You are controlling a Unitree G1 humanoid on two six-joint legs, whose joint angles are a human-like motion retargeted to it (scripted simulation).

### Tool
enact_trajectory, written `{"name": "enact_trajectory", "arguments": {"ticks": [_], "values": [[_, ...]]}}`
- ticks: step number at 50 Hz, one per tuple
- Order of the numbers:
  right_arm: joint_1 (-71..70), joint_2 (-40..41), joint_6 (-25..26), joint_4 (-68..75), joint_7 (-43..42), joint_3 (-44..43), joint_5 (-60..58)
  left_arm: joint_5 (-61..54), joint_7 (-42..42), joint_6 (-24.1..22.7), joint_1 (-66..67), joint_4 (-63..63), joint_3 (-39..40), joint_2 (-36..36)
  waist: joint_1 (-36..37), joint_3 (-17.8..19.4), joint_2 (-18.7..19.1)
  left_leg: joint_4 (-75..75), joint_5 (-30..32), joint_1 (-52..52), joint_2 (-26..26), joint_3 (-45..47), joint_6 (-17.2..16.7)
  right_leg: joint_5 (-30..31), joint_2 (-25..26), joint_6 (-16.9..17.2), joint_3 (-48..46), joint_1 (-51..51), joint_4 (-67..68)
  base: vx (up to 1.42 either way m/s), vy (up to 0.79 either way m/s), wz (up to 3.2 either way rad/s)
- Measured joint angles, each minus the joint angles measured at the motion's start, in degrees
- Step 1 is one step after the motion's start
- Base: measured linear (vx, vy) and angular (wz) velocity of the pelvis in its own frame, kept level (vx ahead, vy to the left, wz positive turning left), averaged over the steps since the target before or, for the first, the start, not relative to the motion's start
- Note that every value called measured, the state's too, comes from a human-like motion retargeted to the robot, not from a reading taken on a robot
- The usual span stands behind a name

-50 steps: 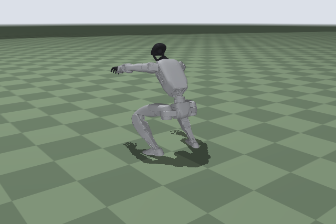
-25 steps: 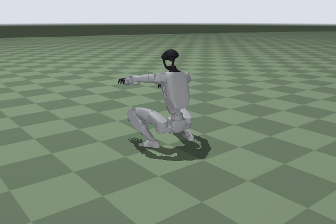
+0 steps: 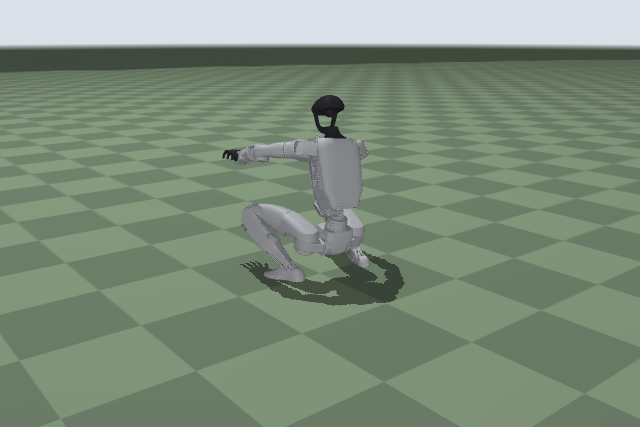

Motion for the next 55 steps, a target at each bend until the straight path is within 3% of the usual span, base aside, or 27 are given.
{"name": "enact_trajectory", "arguments": {"ticks": [4,10,13,17,20,29,38,47,55], "values": [[-2.41,-0.14,-0.18,-0.02,1.16,-0.24,1.53,-0.28,-1.3,0.09,-1.15,0.53,0.0,1.78,-0.7,0.0,0.16,-2.17,0.0,0.0,1.41,2.29,2.12,0.0,-1.72,-2.0,-1.48,0.0,-2.6,0.0,0.0,0.0],[-10.83,-6.81,-1.77,-4.04,7.0,-0.12,1.46,4.3,-8.42,-0.31,-9.1,-2.16,0.0,8.92,0.52,0.0,2.53,-11.05,0.18,0.0,4.51,4.25,4.29,0.0,-6.76,-10.79,-11.69,0.0,-13.23,0.11,0.0,-0.09],[-18.28,-12.06,-2.75,-6.92,8.06,0.03,-0.79,6.88,-11.38,-0.14,-16.75,-5.17,0.0,13.84,0.83,0.0,2.15,-21.83,5.11,0.0,4.07,9.04,3.25,0.01,-10.07,-15.74,-15.6,0.0,-21.92,0.18,-0.07,0.31],[-25.82,-17.61,-3.14,-8.93,7.37,0.04,-0.38,8.06,-12.98,-0.74,-24.81,-9.54,0.0,19.38,-0.43,-2.01,1.73,-36.81,12.41,0.0,1.06,13.79,3.25,2.9,-14.38,-17.39,-19.52,0.57,-34.76,0.13,-0.08,0.7],[-25.63,-18.79,-3.12,-8.69,7.14,0.04,1.66,6.84,-13.56,-1.13,-24.83,-12.01,0.0,20.58,-0.64,-8.56,3.16,-49.63,16.94,3.18,-0.73,15.22,2.42,7.38,-16.28,-16.86,-24.8,5.52,-48.22,0.08,0.0,0.34],[-22.04,-19.01,-3.43,-8.46,8.84,-2.66,3.33,3.26,-15.52,-2.51,-23.44,-15.23,0.0,22.36,-1.07,-12.08,2.87,-88.74,25.27,35.03,-2.11,21.28,-1.5,19.56,-15.15,-11.61,-36.5,39.39,-90.59,0.14,0.01,-0.02],[-6.63,-17.18,-3.26,-10.8,9.09,-14.98,1.63,2.25,-18.14,-3.23,-15.32,-16.47,3.6,22.34,-0.37,-16.48,-2.15,-129.41,32.78,71.32,-6.37,29.42,0.65,32.99,-12.09,-6.38,-41.54,74.21,-132.63,0.22,0.01,-0.15],[-0.6,-14.98,-5.13,-7.68,9.72,-18.82,-0.37,9.33,-23.48,-3.38,-8.8,-10.28,4.92,15.66,0.1,-28.28,-3.42,-147.14,37.09,85.07,-9.33,29.44,0.68,38.15,-11.14,-3.64,-45.31,88.03,-148.1,0.15,0.01,0.14],[-1.71,-14.99,-5.81,-5.97,12.22,-17.44,-1.88,11.25,-23.94,-2.85,-8.3,-1.41,7.48,9.35,0.3,-32.39,-3.91,-147.2,35.04,89.36,-9.54,28.66,1.11,36.13,-11.25,-4.29,-47.13,93.86,-149.37,0.06,0.0,0.13]]}}
